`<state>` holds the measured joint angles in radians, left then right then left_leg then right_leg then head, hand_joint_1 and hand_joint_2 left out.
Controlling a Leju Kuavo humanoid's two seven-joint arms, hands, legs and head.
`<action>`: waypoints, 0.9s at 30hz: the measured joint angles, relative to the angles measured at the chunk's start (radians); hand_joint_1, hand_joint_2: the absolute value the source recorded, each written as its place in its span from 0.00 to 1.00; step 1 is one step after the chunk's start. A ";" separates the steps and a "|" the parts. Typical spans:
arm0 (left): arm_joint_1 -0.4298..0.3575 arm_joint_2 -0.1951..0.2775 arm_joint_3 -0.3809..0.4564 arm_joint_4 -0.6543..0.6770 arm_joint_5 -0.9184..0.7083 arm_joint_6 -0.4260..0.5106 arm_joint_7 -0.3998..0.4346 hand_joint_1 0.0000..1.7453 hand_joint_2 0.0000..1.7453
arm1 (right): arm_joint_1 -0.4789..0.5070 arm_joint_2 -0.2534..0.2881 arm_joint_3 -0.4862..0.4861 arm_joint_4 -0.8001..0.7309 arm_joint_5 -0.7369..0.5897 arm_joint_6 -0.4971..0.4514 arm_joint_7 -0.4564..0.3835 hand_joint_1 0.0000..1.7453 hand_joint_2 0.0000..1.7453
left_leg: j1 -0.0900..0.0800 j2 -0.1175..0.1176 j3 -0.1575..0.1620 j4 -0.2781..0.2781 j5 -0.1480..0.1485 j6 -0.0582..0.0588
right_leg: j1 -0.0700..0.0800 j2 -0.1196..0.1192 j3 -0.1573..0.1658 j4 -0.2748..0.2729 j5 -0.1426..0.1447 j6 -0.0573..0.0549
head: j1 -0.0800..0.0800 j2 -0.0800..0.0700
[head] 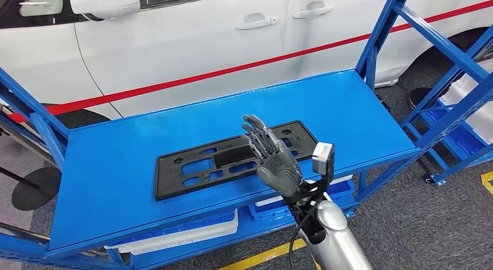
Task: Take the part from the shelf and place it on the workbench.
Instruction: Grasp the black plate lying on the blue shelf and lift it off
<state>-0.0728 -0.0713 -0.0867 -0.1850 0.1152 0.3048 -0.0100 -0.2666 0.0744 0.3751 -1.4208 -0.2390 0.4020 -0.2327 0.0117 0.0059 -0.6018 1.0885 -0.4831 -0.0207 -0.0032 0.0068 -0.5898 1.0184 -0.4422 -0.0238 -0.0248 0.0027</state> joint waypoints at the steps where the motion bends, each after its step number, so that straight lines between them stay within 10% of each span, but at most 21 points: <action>1: -0.001 0.000 0.000 0.000 0.000 0.000 0.002 0.00 0.00 | -0.010 -0.004 0.013 0.018 0.034 -0.013 0.007 0.00 1.00 | -0.002 0.000 0.017 -0.044 0.012 0.004 | 0.001 0.000 -0.002 0.002 0.000 0.004 | 0.000 0.000; 6: -0.002 -0.005 0.000 0.000 0.001 0.003 0.013 0.00 0.00 | -0.096 -0.017 0.096 0.154 0.220 -0.089 0.051 0.00 1.00 | -0.001 0.003 0.026 -0.077 0.039 0.035 | 0.002 0.000 -0.016 0.024 -0.015 0.030 | 0.002 0.000; 11: -0.008 -0.012 0.000 0.000 -0.005 0.000 0.022 0.00 0.00 | -0.179 -0.038 0.183 0.305 0.310 -0.123 0.055 0.00 1.00 | 0.002 0.003 0.023 -0.081 0.046 0.045 | -0.005 -0.002 -0.141 0.285 -0.129 0.048 | 0.005 0.000; 16: -0.012 -0.017 0.000 0.000 -0.012 -0.008 0.026 0.00 0.00 | -0.246 -0.049 0.242 0.400 0.342 -0.124 0.060 0.00 1.00 | -0.002 0.003 0.023 -0.074 0.041 0.034 | -0.004 -0.005 -0.028 0.041 0.000 0.038 | 0.005 0.000; 21: -0.016 -0.021 0.000 0.000 -0.019 -0.013 0.031 0.00 0.00 | -0.284 -0.054 0.283 0.452 0.355 -0.137 0.057 0.00 1.00 | -0.003 0.002 0.017 -0.062 0.027 0.009 | -0.003 -0.005 -0.013 -0.003 0.009 0.012 | 0.004 0.000; 25: -0.015 -0.021 0.000 0.000 -0.018 -0.014 0.034 0.00 0.00 | -0.295 -0.056 0.310 0.472 0.357 -0.140 0.050 0.00 1.00 | 0.000 0.001 -0.080 0.159 -0.089 -0.004 | -0.003 -0.006 -0.012 -0.006 0.010 -0.004 | 0.002 0.000; 27: -0.013 -0.021 0.000 0.000 -0.016 -0.014 0.035 0.00 0.00 | -0.295 -0.057 0.319 0.479 0.355 -0.140 0.049 0.00 1.00 | 0.000 0.001 -0.111 0.225 -0.098 -0.005 | -0.001 -0.005 -0.012 -0.004 0.009 -0.005 | 0.003 0.000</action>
<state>-0.0860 -0.0927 -0.0870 -0.1850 0.0995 0.2907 0.0249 -0.5614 0.0176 0.6946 -0.9422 0.1160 0.2622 -0.1834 0.0118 0.0070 -0.7125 1.3132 -0.5806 -0.0255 -0.0038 0.0020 -0.6016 1.0147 -0.4331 -0.0290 -0.0222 0.0027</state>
